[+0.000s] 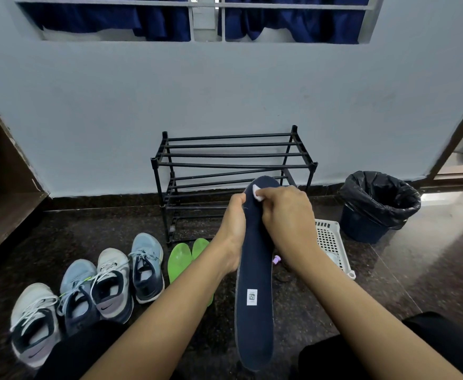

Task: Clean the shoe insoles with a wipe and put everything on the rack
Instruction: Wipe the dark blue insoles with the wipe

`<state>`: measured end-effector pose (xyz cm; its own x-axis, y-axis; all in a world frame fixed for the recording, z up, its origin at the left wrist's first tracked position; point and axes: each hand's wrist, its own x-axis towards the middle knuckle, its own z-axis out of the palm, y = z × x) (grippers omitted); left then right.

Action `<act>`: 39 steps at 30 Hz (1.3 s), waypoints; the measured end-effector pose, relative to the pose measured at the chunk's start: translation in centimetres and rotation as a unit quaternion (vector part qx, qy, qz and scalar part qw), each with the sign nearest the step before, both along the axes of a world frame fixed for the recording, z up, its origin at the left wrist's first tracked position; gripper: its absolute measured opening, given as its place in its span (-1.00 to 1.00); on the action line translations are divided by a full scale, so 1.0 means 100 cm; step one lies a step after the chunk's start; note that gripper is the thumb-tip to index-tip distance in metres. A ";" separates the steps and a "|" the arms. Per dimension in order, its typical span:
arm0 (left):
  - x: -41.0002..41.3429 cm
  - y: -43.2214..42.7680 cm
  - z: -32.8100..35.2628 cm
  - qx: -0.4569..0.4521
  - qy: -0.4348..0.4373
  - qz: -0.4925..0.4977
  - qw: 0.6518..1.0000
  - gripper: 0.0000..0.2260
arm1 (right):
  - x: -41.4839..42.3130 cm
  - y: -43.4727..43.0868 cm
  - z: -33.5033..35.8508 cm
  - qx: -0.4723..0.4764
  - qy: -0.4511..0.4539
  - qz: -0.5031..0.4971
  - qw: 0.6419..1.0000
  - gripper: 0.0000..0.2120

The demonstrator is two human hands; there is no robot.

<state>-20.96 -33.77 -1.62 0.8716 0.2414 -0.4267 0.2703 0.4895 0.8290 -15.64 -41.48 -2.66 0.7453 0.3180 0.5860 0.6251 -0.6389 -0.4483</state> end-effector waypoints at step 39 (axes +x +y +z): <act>0.000 -0.005 0.007 0.007 -0.020 0.011 1.000 -0.62 | 0.011 -0.003 -0.005 -0.004 -0.011 -0.009 1.000 -0.81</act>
<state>-20.92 -34.26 -0.88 0.8827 0.2657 -0.3877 0.2261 0.4831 0.8459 -14.53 -41.75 -3.13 0.7382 0.3097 0.5993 0.6231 -0.6536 -0.4297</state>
